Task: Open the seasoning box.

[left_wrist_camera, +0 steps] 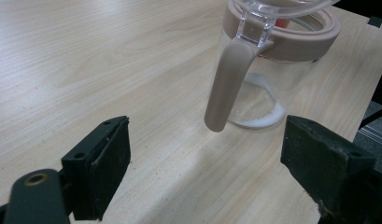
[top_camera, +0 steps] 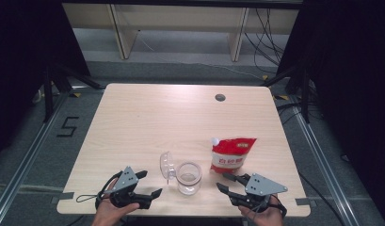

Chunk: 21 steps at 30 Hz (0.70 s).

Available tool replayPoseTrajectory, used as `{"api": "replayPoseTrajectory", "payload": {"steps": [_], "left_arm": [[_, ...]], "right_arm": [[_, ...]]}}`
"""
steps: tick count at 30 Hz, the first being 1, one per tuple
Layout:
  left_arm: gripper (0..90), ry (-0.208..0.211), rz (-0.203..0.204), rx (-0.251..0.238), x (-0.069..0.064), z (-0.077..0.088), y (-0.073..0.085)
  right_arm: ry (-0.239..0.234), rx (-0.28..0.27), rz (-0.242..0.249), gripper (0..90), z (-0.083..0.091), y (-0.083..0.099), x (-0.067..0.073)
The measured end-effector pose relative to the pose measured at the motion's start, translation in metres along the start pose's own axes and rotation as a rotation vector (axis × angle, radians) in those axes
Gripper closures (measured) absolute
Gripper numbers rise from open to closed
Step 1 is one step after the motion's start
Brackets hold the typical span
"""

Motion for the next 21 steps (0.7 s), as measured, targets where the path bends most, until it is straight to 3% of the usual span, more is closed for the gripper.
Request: {"api": "replayPoseTrajectory", "payload": {"steps": [3, 4, 6, 9, 10, 11, 15, 18, 20, 21], "left_arm": [[15.5, 0.0, 0.004, 0.0, 0.0, 0.0, 0.0], [15.5, 0.008, -0.018, 0.001, 0.001, 0.0, 0.0], [15.5, 0.005, -0.019, 0.001, 0.001, 0.0, 0.0], [15.5, 0.004, -0.02, 0.001, 0.001, 0.0, 0.0], [15.5, -0.002, -0.002, 0.001, 0.0, 0.0, 0.0], [15.5, -0.003, -0.004, 0.002, 0.001, 0.0, 0.0], [15.5, -0.004, 0.0, 0.002, 0.0, 0.0, 0.0], [15.5, 0.003, -0.02, 0.002, 0.001, 0.0, -0.001], [15.5, -0.005, 0.004, 0.0, 0.0, 0.0, 0.0], [15.5, -0.005, 0.004, 0.0, 0.0, 0.0, 0.0]], "right_arm": [[0.017, 0.01, -0.01, 51.8, 0.007, 0.005, -0.004], [0.041, 0.015, -0.014, 50.3, 0.01, 0.006, -0.005], [0.059, 0.018, -0.019, 48.5, 0.016, 0.008, -0.009], [0.1, 0.024, -0.025, 44.3, 0.026, 0.011, -0.016], [0.113, 0.011, -0.025, 43.2, 0.028, 0.011, -0.018], [0.128, 0.016, -0.047, 41.7, 0.031, 0.012, -0.019], [0.173, 0.01, -0.06, 38.3, 0.038, 0.016, -0.028], [0.226, 0.014, -0.083, 34.9, 0.047, 0.02, -0.038], [0.259, 0.031, -0.132, 33.8, 0.053, 0.022, -0.04], [0.261, 0.022, -0.113, 32.8, 0.054, 0.022, -0.044]]}}
Point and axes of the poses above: each handheld gripper's, and its own axes: z roughly backward along the jaws, y roughly out of its underside, x roughly to its left, the point moved 5 cm from there along -z, roughly forward along the jaws, and after that the axes turned 12 degrees about -x, right-handed, at the moved point
